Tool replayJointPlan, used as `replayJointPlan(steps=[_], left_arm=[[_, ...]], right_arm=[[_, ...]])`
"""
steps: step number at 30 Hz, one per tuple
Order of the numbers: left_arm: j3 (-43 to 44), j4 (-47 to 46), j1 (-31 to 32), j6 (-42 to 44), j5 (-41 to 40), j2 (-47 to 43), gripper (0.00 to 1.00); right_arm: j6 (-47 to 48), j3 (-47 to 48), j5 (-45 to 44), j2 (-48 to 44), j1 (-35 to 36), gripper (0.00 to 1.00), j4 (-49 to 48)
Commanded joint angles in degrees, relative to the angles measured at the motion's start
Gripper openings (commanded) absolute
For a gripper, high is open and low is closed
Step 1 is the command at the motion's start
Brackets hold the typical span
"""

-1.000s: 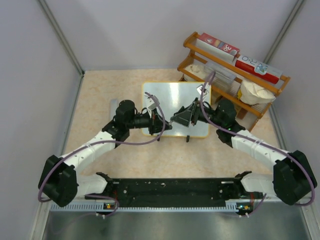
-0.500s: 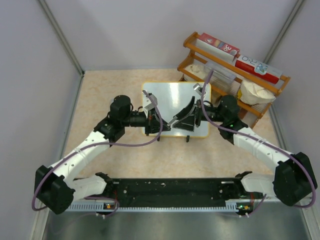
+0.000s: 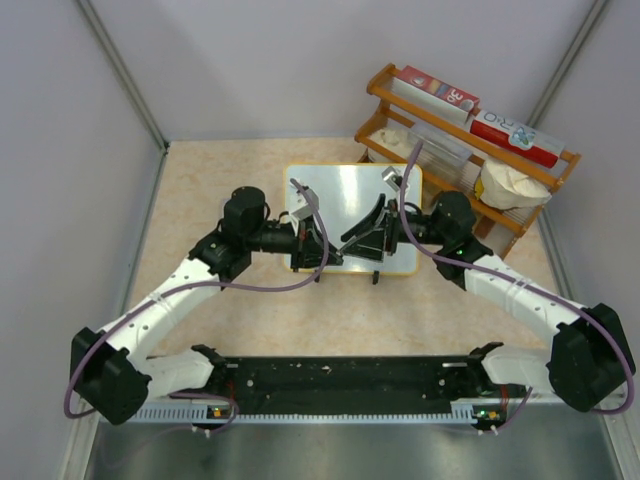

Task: Write a sentence on the whiteboard
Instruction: Pick up the whiteboard marker at the center of the board.

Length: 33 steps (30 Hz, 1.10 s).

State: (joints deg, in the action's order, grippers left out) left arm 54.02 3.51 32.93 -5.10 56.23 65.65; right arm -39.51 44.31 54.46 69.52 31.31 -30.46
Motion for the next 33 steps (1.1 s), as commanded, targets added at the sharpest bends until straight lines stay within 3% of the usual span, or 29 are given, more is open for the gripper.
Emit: replayJointPlan(steps=[1, 12, 18, 26, 28, 29, 31, 33], left_arm=[[2.32, 0.62, 0.82, 1.41, 1.87, 0.71, 0.00], [3.28, 2.20, 1.26, 2.12, 0.55, 0.71, 0.00], [3.46, 2.29, 1.17, 2.11, 0.73, 1.06, 0.00], [3.46, 2.38, 1.44, 1.76, 0.64, 0.89, 0.00], [3.55, 2.12, 1.70, 1.50, 0.73, 1.15, 0.00], [3.55, 2.03, 1.79, 1.50, 0.81, 1.15, 0.00], [3.55, 2.03, 1.88, 1.33, 0.90, 1.33, 0.00], [3.37, 2.12, 1.96, 1.41, 0.64, 1.33, 0.00]], right_arm=[[-0.48, 2.35, -1.11, -0.17, 0.51, 0.58, -3.82], [3.64, 3.06, 0.21, 0.09, 1.56, 0.51, 1.80], [5.32, 2.88, -0.58, -0.78, 1.82, 0.35, 4.53], [4.88, 3.06, 0.83, -0.35, 2.26, 0.30, 4.00], [4.88, 2.97, 0.91, -0.26, 2.44, 0.24, 4.00], [4.88, 3.06, 0.91, -0.08, 2.61, 0.13, 4.26], [4.79, 3.15, 0.83, 0.00, 2.70, 0.02, 4.44], [5.32, 3.15, 0.56, -0.08, 2.62, 0.00, 5.23]])
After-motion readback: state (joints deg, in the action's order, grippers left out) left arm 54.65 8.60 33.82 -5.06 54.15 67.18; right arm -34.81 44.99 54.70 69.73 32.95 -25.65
